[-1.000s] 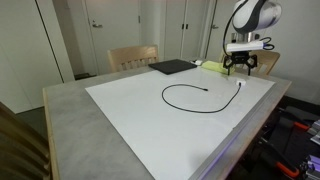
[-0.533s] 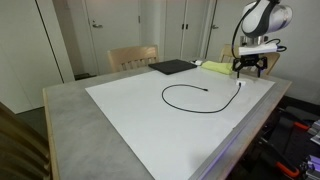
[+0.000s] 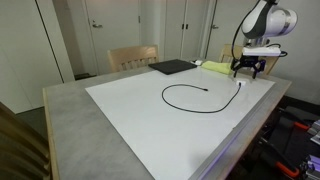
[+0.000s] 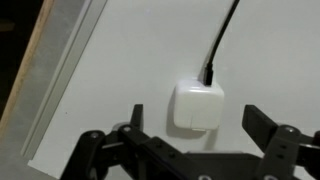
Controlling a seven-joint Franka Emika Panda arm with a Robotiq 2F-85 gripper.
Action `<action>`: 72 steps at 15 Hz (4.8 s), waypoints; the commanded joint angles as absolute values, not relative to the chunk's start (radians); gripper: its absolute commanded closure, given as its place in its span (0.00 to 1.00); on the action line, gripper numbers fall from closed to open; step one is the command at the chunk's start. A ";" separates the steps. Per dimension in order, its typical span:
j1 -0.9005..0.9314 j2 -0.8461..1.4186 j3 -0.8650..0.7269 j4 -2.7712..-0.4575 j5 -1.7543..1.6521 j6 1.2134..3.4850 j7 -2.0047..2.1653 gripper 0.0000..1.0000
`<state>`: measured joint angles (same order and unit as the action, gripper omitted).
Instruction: Put the charger in a circle
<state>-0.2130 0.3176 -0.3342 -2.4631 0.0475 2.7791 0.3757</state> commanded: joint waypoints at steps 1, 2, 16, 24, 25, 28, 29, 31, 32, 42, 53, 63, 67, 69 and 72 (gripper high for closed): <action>-0.253 0.311 -0.291 -2.479 0.137 2.813 0.291 0.00; -0.253 0.320 -0.282 -2.475 0.157 2.816 0.281 0.00; -0.265 0.346 -0.264 -2.491 0.207 2.854 0.230 0.00; -0.285 0.368 -0.258 -2.495 0.217 2.879 0.224 0.00; -0.285 0.368 -0.258 -2.497 0.220 2.880 0.227 0.00; -0.284 0.371 -0.255 -2.500 0.234 2.895 0.230 0.00; -0.281 0.372 -0.256 -2.501 0.235 2.901 0.233 0.00; -0.292 0.378 -0.241 -2.495 0.260 2.912 0.236 0.25; -0.315 0.378 -0.216 -2.489 0.301 2.905 0.234 0.26; -0.334 0.406 -0.181 -2.468 0.385 2.890 0.232 0.74; -0.125 0.461 -0.249 -2.340 0.105 2.824 0.251 0.74; -0.103 0.456 -0.241 -2.342 0.090 2.822 0.268 0.49; -0.116 0.465 -0.219 -2.321 0.091 2.824 0.235 0.74; -0.146 0.468 -0.173 -2.294 0.091 2.847 0.147 0.74; -0.212 0.482 -0.067 -2.239 0.114 2.854 -0.015 0.74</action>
